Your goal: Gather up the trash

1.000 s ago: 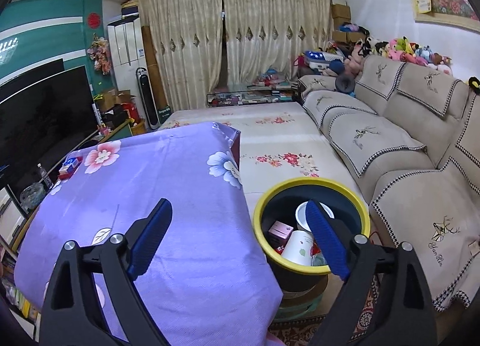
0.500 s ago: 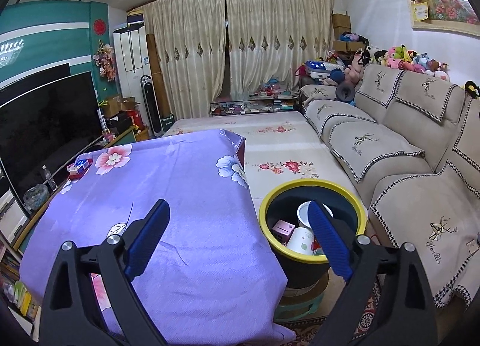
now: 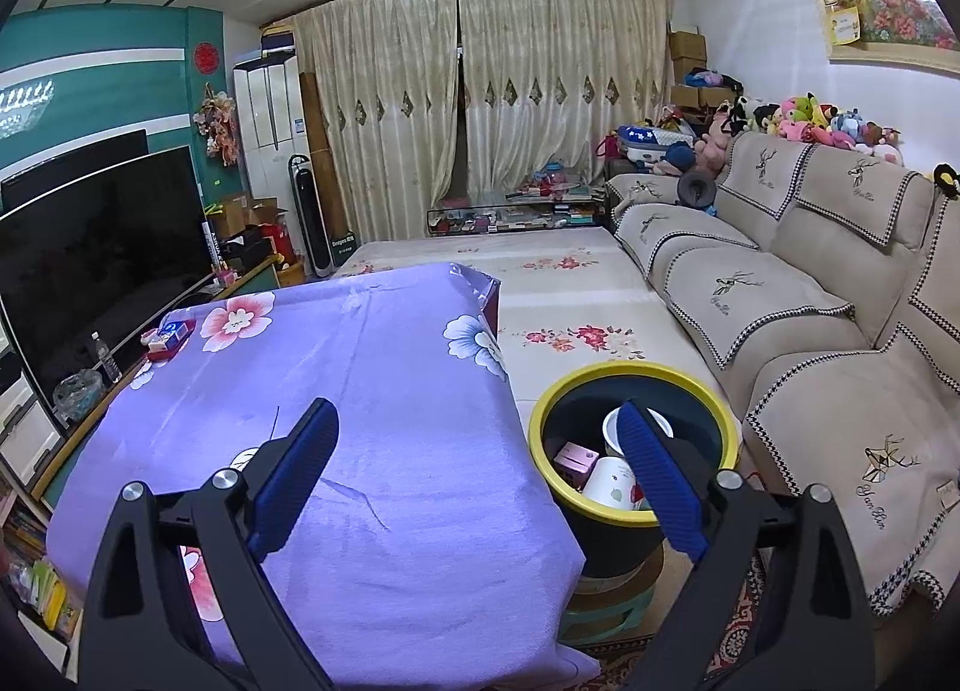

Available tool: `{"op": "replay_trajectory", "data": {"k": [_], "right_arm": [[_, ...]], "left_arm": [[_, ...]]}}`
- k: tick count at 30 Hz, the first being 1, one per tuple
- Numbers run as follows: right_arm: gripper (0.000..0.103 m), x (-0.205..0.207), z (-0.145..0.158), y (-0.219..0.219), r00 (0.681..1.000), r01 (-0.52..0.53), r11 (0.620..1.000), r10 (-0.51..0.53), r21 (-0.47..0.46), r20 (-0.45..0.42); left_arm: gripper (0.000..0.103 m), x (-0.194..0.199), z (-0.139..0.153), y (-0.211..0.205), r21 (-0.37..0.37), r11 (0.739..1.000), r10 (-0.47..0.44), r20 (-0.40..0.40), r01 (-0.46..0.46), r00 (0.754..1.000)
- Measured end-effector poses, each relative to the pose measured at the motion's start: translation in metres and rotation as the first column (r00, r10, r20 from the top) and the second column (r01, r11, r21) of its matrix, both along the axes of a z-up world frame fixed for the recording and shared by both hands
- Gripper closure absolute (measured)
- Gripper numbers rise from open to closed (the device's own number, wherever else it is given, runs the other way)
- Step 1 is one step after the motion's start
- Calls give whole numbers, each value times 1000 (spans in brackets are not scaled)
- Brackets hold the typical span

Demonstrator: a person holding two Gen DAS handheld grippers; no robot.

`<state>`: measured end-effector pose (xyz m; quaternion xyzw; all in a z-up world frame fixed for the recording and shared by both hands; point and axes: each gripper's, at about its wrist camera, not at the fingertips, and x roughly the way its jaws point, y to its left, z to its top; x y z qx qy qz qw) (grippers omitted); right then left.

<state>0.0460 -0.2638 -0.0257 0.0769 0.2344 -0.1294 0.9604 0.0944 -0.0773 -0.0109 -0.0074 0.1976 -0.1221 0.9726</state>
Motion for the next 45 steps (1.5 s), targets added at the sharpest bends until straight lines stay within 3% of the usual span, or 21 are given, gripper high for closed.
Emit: {"op": "replay_trajectory", "data": {"k": [45], "right_arm": [[14,2,-5,2,1000,-3,1000,3,10,-6]], "left_arm": [[5,2,-7,-8,10,1000,-13,-17,13,1000]]}}
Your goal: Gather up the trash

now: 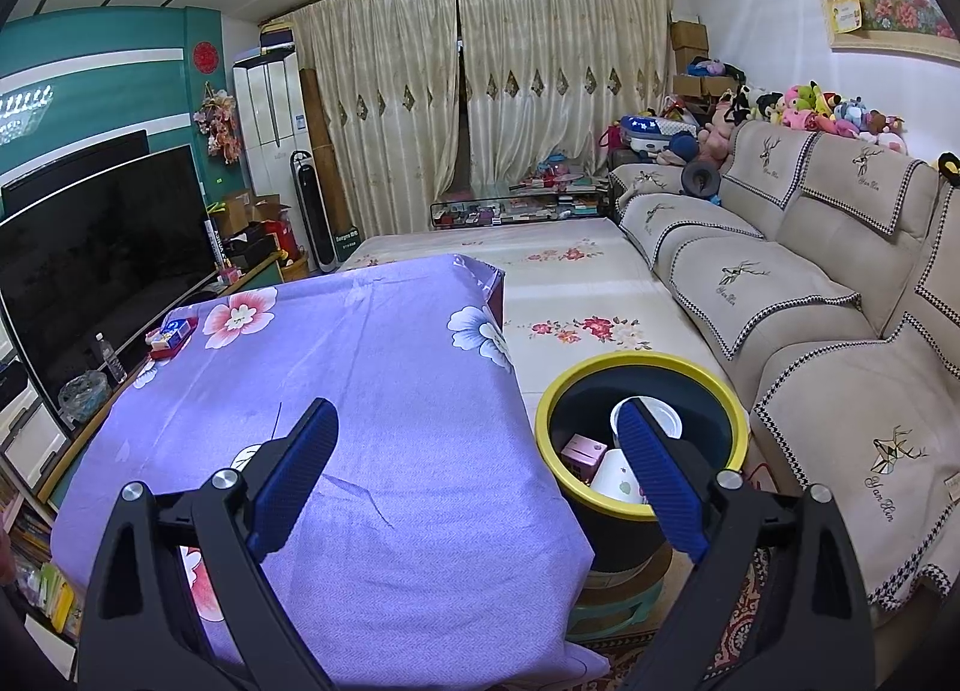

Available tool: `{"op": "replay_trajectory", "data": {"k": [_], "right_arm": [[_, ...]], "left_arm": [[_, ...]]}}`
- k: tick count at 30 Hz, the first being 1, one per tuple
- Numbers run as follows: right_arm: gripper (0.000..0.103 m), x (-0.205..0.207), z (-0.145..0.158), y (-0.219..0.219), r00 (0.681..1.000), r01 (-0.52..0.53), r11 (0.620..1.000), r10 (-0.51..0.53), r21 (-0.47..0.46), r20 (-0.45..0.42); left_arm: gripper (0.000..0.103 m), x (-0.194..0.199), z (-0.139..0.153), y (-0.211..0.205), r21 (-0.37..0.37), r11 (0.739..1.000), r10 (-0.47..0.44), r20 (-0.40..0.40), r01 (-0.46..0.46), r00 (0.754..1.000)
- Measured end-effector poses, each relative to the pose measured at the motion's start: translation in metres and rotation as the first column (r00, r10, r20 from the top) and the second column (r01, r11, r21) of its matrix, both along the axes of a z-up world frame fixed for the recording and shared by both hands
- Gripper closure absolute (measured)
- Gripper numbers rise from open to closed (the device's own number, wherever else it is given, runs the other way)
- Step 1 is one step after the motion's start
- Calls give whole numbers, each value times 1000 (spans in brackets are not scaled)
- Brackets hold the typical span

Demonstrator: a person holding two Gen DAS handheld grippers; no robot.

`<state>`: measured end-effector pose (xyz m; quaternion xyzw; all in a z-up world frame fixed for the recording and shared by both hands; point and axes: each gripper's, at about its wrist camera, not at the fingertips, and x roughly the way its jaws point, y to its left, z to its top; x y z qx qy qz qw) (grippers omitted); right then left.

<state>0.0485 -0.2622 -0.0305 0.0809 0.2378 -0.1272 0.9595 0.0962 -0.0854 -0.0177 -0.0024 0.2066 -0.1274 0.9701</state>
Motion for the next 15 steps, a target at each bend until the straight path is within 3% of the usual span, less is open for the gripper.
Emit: {"op": "replay_trajectory", "data": {"k": [15], "right_arm": [[14,4,-6,7,1000,-4,1000,4,5,-9]], "left_arm": [[5,3,-5,-1,1,1000,-3,-9,3,1000]]}}
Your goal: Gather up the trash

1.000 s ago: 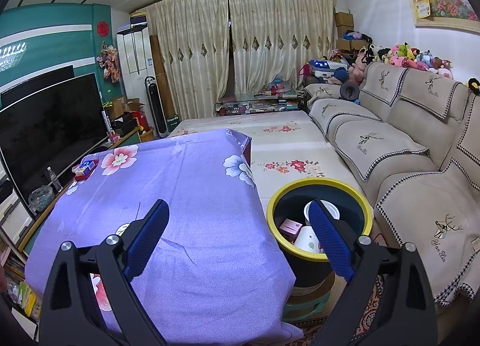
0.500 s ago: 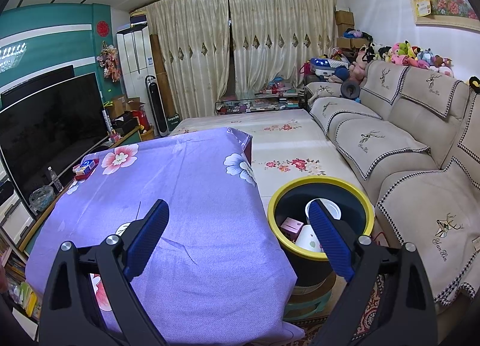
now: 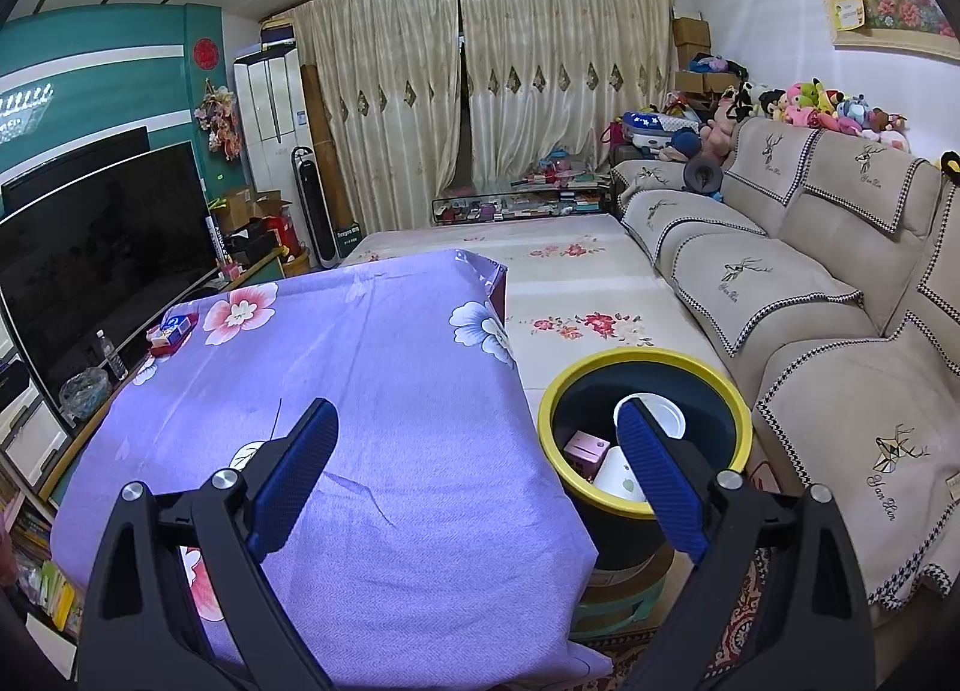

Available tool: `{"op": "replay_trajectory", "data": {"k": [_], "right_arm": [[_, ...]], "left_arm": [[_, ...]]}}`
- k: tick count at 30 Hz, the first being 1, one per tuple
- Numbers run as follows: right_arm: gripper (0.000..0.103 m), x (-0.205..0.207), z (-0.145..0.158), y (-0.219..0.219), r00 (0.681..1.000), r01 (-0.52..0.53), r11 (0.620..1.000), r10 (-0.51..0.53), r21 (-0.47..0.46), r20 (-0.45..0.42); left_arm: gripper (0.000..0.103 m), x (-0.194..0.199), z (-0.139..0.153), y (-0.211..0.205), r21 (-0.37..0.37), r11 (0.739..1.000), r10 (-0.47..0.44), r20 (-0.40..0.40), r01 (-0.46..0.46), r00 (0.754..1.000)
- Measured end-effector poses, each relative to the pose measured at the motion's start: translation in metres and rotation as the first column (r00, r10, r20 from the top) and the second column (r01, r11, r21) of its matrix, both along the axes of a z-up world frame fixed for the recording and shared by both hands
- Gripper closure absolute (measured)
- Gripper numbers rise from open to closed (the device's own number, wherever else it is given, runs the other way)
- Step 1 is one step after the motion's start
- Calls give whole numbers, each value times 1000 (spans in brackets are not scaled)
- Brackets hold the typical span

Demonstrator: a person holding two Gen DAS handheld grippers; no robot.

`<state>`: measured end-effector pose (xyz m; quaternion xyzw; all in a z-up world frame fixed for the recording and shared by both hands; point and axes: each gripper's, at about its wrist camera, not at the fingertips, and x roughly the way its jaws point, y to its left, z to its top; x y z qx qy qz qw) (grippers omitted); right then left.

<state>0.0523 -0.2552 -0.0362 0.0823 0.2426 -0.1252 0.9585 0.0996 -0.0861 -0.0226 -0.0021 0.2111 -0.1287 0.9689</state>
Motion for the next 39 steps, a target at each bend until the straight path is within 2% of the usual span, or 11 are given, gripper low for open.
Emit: {"op": "replay_trajectory", "data": {"k": [17,34,39], "right_arm": [[14,1,0,1,1000,-1,1000,1,3,-2],[14,4,-16,17,1000,-8,1000,8,7,-18],[14,7,-16,14,999,-13,1000,13,18,-29]], "left_arm": [[5,2,-1,-1,7,1000,2,-4,-2,1000],[5,9,-2,-3,1,1000,-13,-19,13,1000],[5,15,-4,-5,-40,995,-92,-12,91,996]]}}
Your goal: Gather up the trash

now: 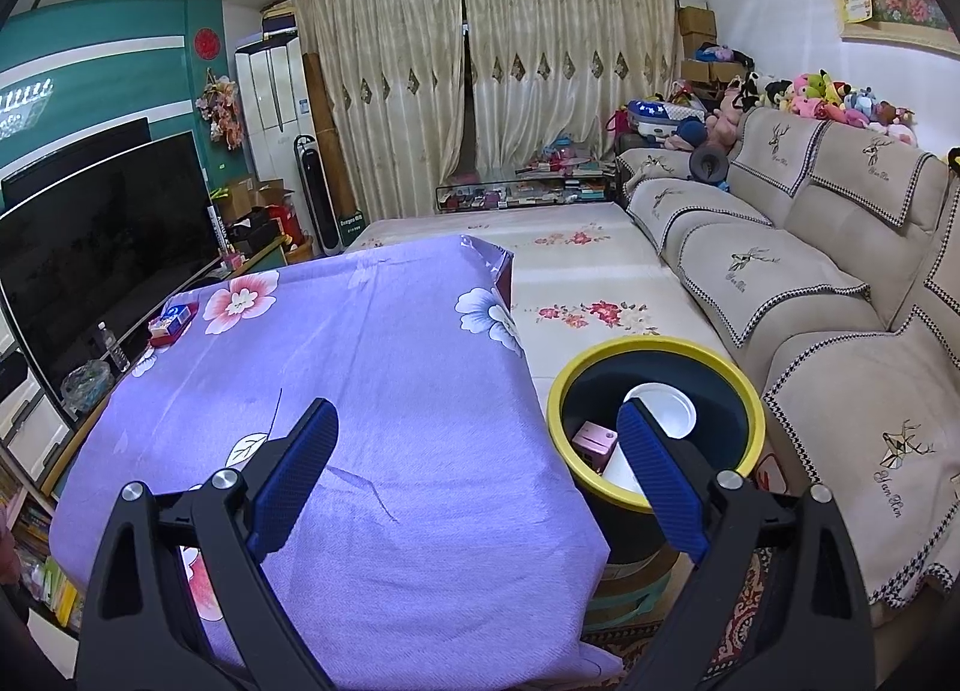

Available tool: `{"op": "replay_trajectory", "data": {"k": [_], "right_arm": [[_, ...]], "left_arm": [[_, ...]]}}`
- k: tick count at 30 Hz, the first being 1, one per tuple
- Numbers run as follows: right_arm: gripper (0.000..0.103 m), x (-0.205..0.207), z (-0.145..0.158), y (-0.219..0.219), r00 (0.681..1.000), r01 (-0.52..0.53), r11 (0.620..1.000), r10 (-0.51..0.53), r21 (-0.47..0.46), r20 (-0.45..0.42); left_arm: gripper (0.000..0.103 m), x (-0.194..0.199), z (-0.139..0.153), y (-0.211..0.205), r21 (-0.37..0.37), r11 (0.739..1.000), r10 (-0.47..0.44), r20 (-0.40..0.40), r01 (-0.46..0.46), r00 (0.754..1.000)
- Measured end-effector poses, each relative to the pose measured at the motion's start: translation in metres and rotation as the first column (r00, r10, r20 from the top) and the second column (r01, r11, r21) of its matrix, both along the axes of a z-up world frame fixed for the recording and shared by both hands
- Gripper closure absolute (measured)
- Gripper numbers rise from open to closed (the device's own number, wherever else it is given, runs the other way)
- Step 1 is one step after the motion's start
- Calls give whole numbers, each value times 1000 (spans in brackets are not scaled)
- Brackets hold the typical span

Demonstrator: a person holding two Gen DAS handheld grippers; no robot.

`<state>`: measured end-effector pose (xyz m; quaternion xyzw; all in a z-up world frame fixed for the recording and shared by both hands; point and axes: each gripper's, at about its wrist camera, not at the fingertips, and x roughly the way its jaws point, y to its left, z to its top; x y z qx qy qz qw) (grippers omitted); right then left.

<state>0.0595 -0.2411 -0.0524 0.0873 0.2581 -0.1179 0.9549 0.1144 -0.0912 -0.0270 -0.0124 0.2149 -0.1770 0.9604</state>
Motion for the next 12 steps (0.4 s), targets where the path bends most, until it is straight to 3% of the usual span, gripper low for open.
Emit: {"op": "replay_trajectory", "data": {"k": [5,12], "right_arm": [[12,13,-1,2,999,-28,1000,29,9,-20],[9,92,-2,-1,993,-80,997,81,12,-87]], "left_arm": [[5,35,-4,1,21,1000,20,-51,-19,998],[5,152,-58,7,132,985,135,-211,-109,968]]}}
